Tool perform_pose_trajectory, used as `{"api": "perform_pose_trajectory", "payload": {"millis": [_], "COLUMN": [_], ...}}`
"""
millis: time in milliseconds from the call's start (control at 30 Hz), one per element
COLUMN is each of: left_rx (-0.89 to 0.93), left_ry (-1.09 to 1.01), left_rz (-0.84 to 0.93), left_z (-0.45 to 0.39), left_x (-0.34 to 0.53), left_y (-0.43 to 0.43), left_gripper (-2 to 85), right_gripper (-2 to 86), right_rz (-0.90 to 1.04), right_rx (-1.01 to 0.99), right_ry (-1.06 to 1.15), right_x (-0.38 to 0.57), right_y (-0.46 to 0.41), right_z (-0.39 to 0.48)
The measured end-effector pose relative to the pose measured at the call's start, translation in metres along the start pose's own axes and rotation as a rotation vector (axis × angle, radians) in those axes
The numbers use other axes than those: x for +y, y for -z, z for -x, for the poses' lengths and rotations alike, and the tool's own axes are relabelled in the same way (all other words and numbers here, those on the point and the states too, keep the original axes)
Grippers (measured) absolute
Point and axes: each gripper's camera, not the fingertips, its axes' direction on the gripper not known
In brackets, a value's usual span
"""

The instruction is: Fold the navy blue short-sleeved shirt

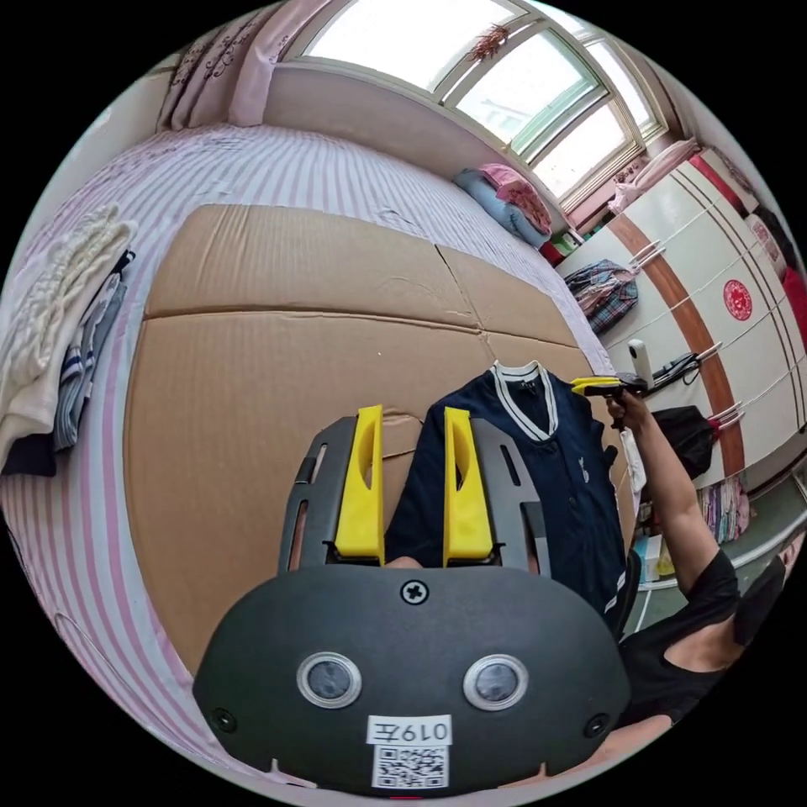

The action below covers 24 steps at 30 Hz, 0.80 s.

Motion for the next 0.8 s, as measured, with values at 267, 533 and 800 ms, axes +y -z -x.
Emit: {"api": "perform_pose_trajectory", "payload": {"millis": [267,533,800], "left_rx": [-0.094,-0.245,-0.262], "left_ry": [-0.145,-0.247,-0.240], "left_rz": [0.082,0.163,0.137], "left_z": [-0.015,-0.032,-0.020], "left_x": [-0.017,-0.023,-0.019], "left_y": [-0.018,-0.035,-0.022], "left_gripper": [8.8,3.7,1.8], "right_gripper": [4.9,0.2,0.0], "right_rz": [-0.006,0.005,-0.013], "right_rx": [0.014,0.068,0.100], "right_ry": [0.015,0.050,0.016], "right_x": [0.003,0.003,0.006], "right_y": [0.017,0.023,0.025], "right_z": [-0.001,0.002,-0.008]}}
